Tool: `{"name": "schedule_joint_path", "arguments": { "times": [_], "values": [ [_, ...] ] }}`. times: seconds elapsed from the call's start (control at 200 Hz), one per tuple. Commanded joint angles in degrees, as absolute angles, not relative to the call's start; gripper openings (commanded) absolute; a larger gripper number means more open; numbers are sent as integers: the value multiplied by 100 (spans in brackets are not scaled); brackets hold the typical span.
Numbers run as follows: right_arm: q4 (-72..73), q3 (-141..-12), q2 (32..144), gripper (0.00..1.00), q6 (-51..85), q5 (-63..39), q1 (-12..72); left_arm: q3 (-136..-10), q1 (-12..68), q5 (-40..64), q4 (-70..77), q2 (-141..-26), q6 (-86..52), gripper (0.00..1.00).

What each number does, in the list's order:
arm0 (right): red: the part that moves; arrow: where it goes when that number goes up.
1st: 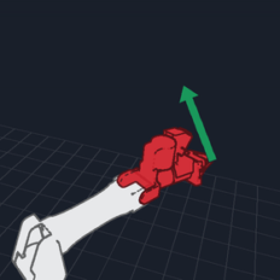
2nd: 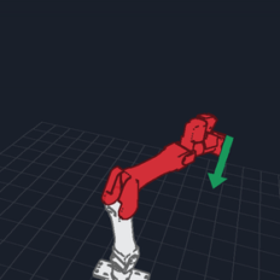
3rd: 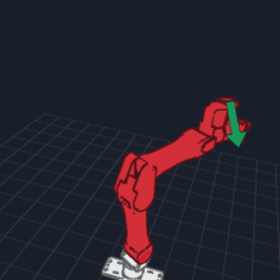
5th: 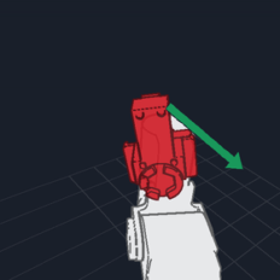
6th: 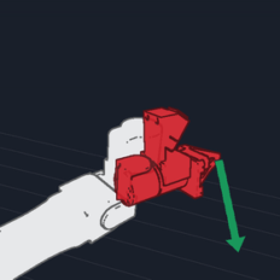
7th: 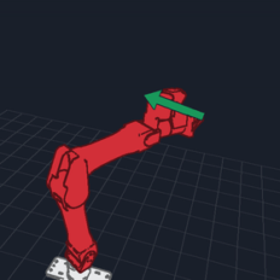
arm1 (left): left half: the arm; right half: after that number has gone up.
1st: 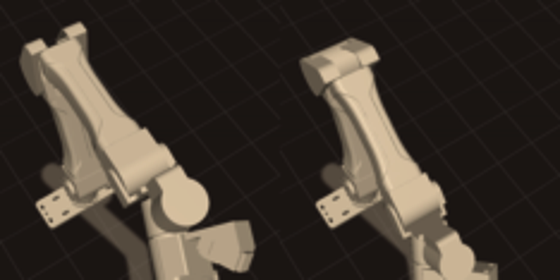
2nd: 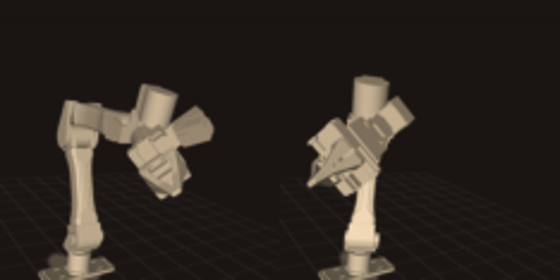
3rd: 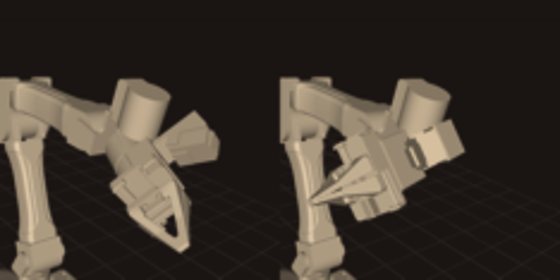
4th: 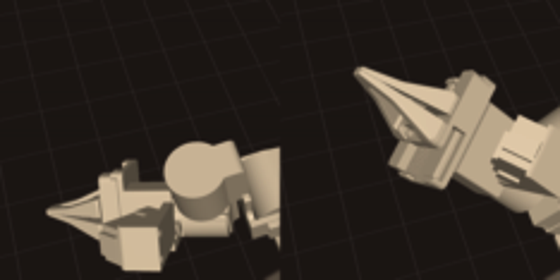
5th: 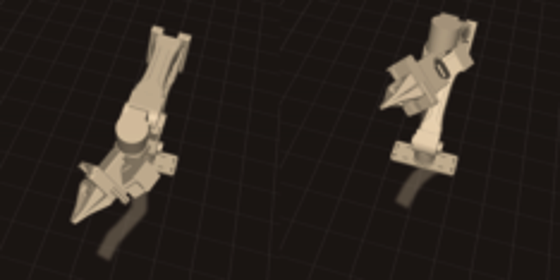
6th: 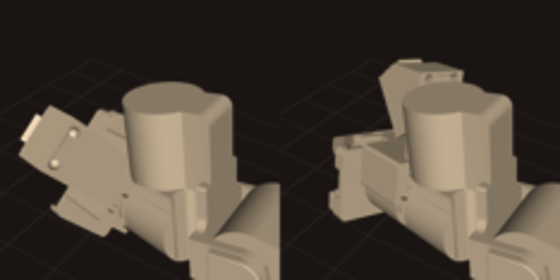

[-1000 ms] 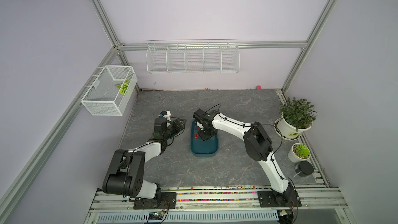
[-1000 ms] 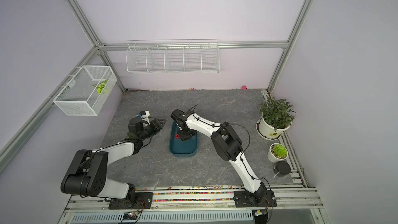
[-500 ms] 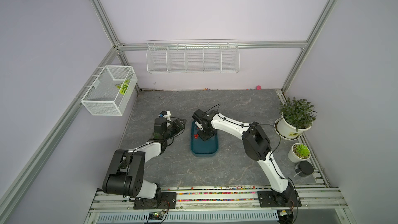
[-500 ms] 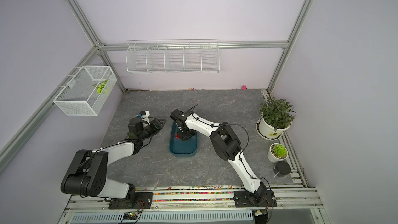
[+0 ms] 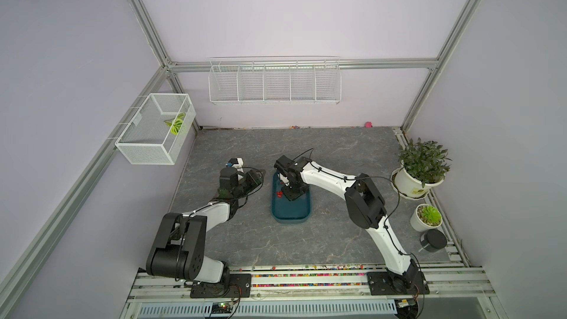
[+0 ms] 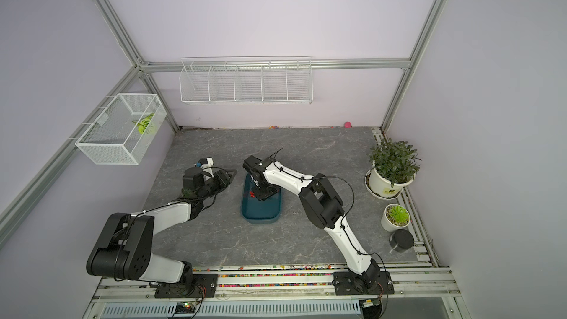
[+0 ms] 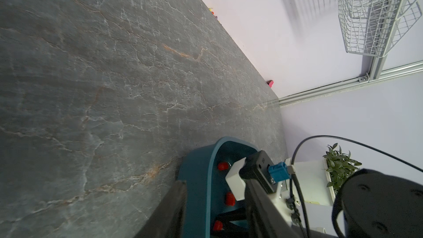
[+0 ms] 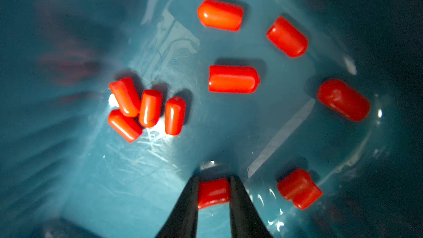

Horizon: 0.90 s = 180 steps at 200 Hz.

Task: Take the screw protection sleeves out of the storage box
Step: Pick up the screw protection sleeve from the storage box.

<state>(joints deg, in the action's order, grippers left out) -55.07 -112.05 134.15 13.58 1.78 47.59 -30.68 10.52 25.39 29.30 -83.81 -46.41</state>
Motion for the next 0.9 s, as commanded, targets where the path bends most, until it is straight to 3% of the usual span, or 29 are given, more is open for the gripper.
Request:
{"name": "schedule_joint_path", "arguments": {
  "times": [0.0,0.895],
  "values": [
    [-5643,-11226,13490,25,1400,180,4723,-3199,1072,2582,2996,-8363,-4573,48],
    [-5127,-10305,12099,23,1406,436,4554,-3203,1072,2575,2988,-8358,-4571,49]
  ]
}}
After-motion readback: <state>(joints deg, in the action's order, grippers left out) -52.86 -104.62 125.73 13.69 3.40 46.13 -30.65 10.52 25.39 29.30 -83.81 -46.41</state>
